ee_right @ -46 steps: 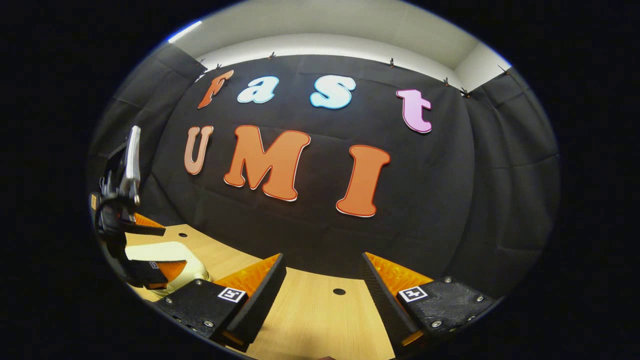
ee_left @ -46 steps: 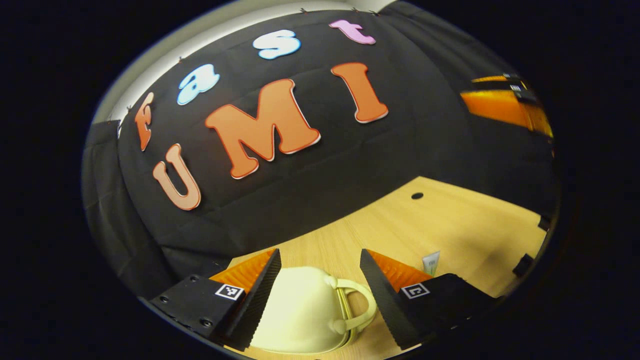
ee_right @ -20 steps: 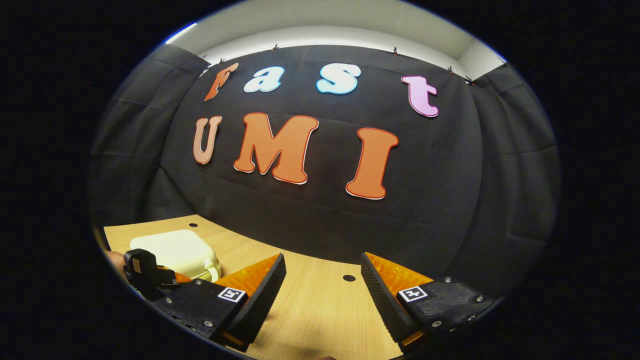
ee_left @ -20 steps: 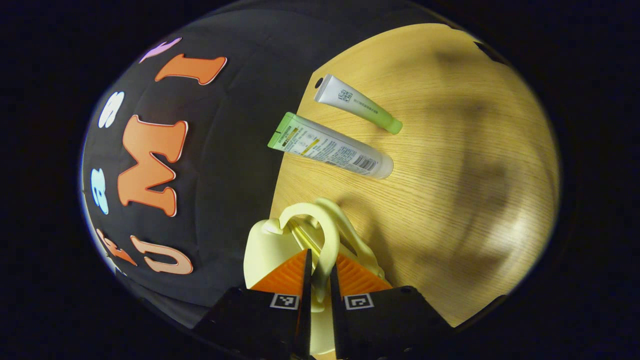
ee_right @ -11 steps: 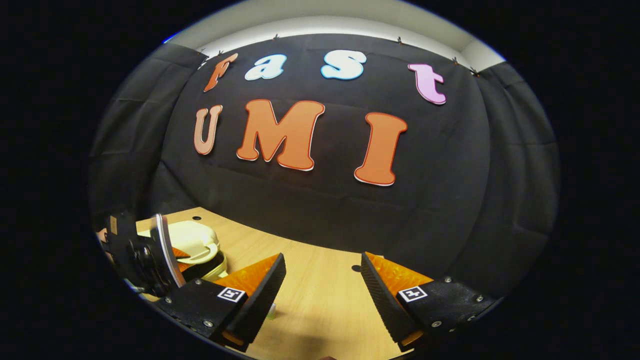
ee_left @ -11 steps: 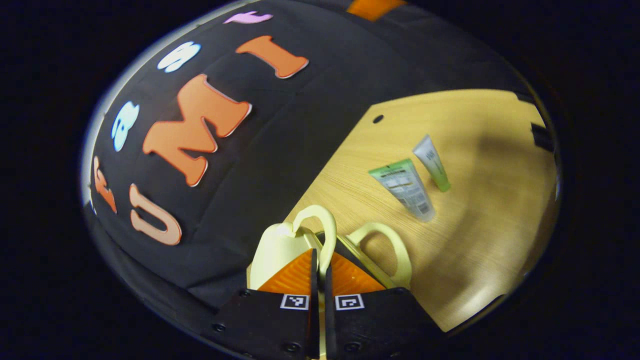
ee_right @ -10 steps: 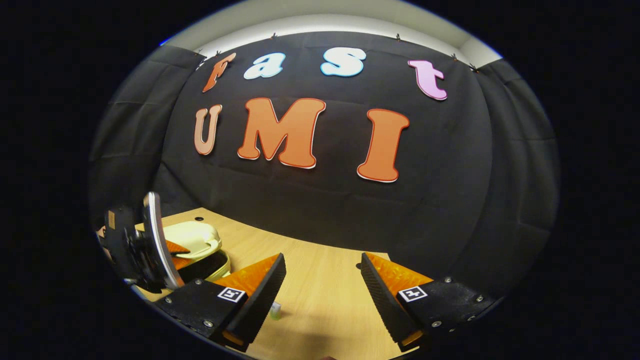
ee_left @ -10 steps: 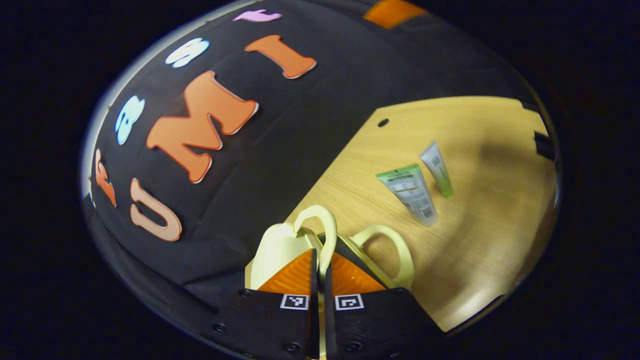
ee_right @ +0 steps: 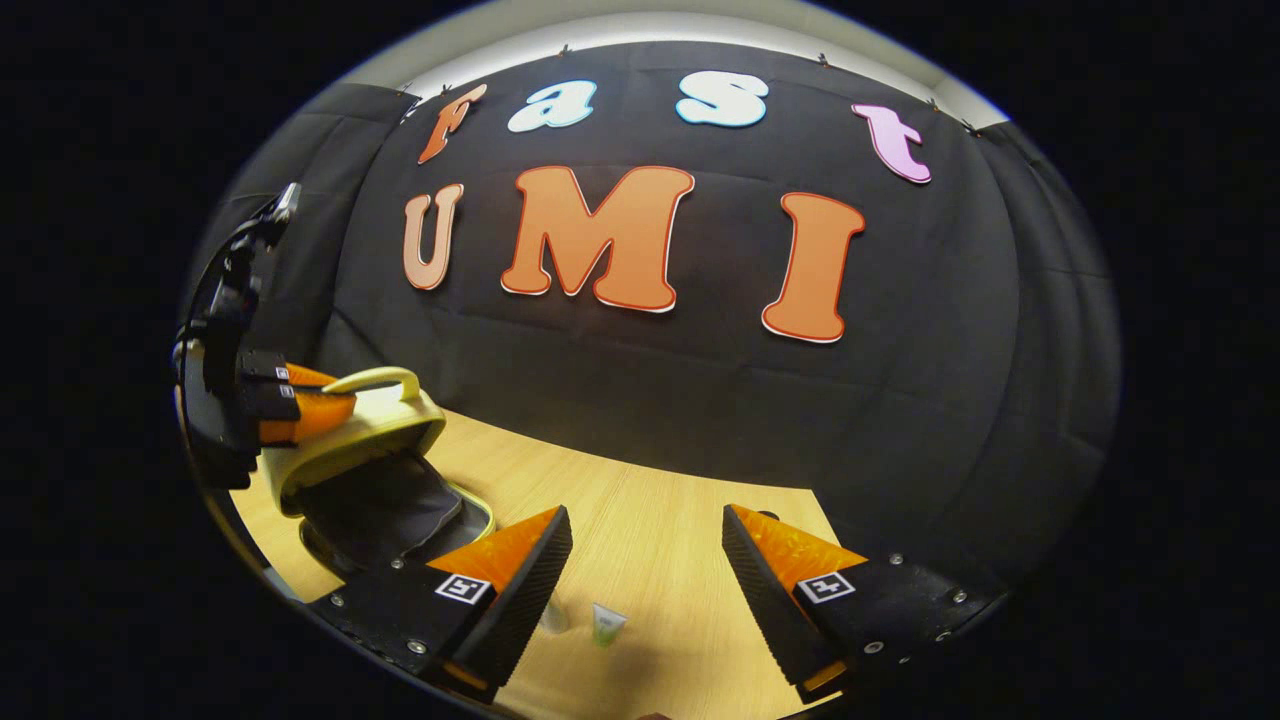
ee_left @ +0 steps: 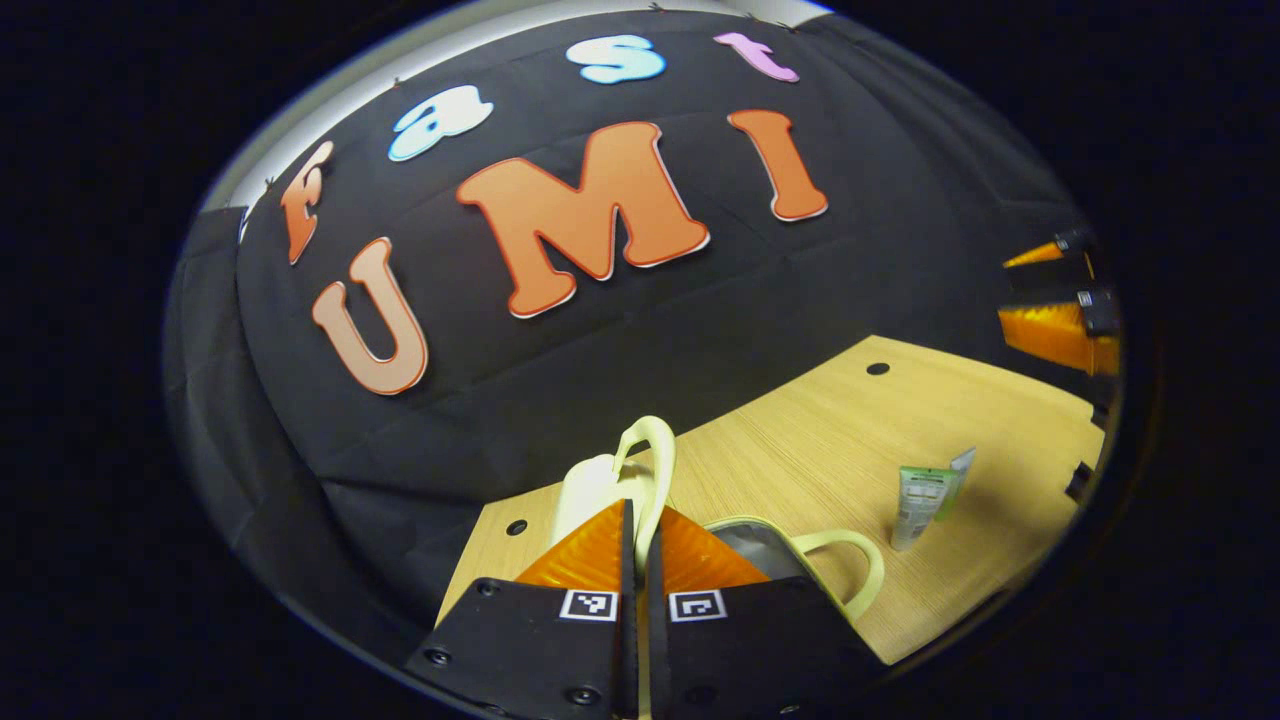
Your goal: First open the suitcase, pack the skin care products into it, and then close the suitcase.
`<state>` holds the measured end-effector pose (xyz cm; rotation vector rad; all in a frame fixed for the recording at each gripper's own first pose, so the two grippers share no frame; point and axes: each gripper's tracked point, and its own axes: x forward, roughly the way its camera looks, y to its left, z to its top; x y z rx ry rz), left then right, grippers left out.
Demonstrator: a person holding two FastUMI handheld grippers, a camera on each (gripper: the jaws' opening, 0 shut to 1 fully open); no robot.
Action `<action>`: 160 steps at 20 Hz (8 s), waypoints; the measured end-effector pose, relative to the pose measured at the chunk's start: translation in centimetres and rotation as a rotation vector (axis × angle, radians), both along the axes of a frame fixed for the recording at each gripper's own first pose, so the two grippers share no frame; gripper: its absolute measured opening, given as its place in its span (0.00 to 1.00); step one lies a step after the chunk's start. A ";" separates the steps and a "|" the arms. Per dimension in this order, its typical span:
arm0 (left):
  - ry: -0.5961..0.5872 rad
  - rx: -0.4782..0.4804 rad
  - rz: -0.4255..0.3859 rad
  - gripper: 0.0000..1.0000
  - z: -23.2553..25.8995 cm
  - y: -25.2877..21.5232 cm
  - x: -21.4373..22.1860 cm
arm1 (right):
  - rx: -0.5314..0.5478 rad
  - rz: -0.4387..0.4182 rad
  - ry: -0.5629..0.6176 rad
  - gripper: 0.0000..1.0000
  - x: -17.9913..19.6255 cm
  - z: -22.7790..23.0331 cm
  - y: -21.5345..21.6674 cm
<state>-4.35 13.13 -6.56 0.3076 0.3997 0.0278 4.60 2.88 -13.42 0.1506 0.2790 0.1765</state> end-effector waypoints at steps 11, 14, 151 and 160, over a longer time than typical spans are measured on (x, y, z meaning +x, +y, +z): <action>-0.077 -0.017 0.290 0.05 -0.2 22.2 -0.9 | -0.038 0.011 0.049 0.96 0.2 0.5 6.1; -0.046 -0.009 0.354 0.05 -2.2 27.2 -1.9 | -0.052 0.006 0.060 0.96 0.4 0.1 7.4; 0.156 -1.124 0.844 0.90 -16.7 41.8 -10.8 | 0.176 0.373 0.756 0.74 -2.6 -11.5 30.3; 0.340 -1.141 0.844 0.12 -21.2 41.1 -11.6 | 0.240 0.219 0.639 0.77 -1.6 -8.4 21.7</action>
